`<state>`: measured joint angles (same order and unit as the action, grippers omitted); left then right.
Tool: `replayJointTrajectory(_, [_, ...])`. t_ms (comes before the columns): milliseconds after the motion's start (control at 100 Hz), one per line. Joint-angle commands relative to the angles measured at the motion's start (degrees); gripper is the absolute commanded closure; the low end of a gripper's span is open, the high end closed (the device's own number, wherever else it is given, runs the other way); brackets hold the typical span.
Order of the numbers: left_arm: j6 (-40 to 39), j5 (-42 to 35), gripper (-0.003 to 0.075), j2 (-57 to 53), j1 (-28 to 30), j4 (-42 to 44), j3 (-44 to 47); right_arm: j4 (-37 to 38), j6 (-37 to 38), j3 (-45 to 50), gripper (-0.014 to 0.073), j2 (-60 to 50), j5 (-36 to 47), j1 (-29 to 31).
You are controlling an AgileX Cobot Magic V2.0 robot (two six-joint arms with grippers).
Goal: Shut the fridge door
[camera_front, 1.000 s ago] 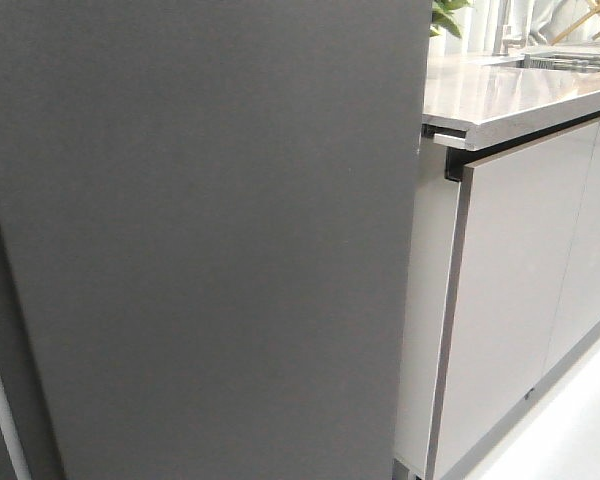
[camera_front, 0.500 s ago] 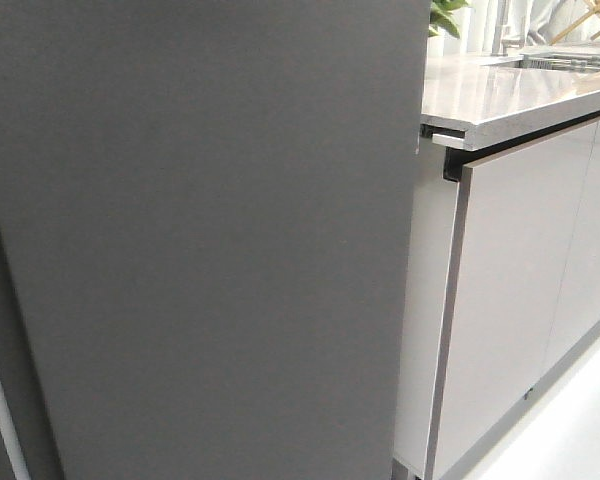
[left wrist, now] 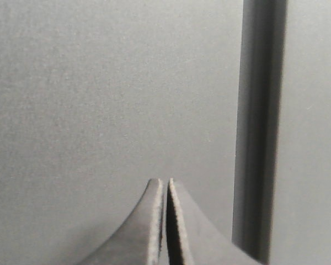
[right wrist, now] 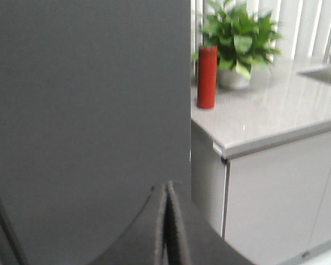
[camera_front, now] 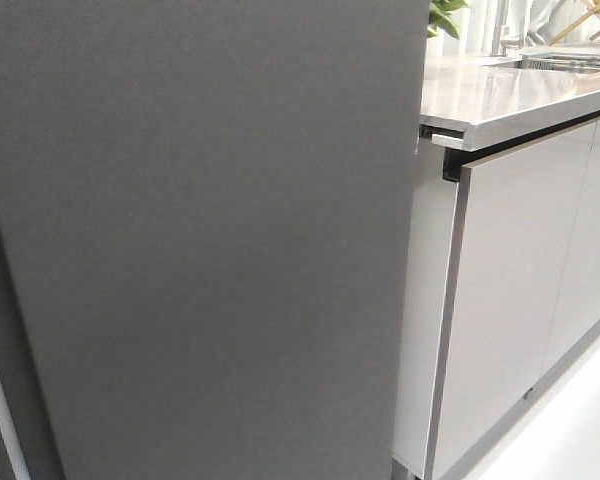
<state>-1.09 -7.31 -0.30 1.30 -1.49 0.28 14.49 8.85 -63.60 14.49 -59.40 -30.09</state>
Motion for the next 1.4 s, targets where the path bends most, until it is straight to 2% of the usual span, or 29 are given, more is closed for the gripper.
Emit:
replayJointTrajectory(0, [-0.25, -4.15, 0.074, -0.59, -0.26, -0.23, 2.01, 0.13, 0.34, 1.15, 0.0638, 0.15, 3.52, 0.24])
replayJointTrajectory(730, [-0.25, -4.15, 0.074, -0.59, -0.26, -0.23, 2.01, -0.54, 0.34, 5.21, 0.0638, -0.1, 2.96, 0.24])
replayJointTrajectory(830, [-0.25, -4.15, 0.074, -0.59, -0.26, -0.23, 2.01, 0.28, 0.34, 5.61, 0.0638, -0.48, 5.03, 0.79])
replayJointTrajectory(1050, [-0.25, -4.15, 0.074, -0.59, -0.26, -0.23, 2.01, 1.07, 0.34, 15.65, 0.0638, -0.52, 21.1, 12.98])
replayJointTrajectory(1230, [-0.25, -4.15, 0.074, -0.59, -0.26, -0.23, 2.01, -3.68, 0.34, 28.94, 0.0638, -2.69, 32.93, 24.27])
replayJointTrajectory(1390, [-0.25, -4.15, 0.074, -0.59, -0.26, -0.23, 2.01, -5.36, 0.34, 42.17, 0.0638, -8.91, 42.64, 29.39])
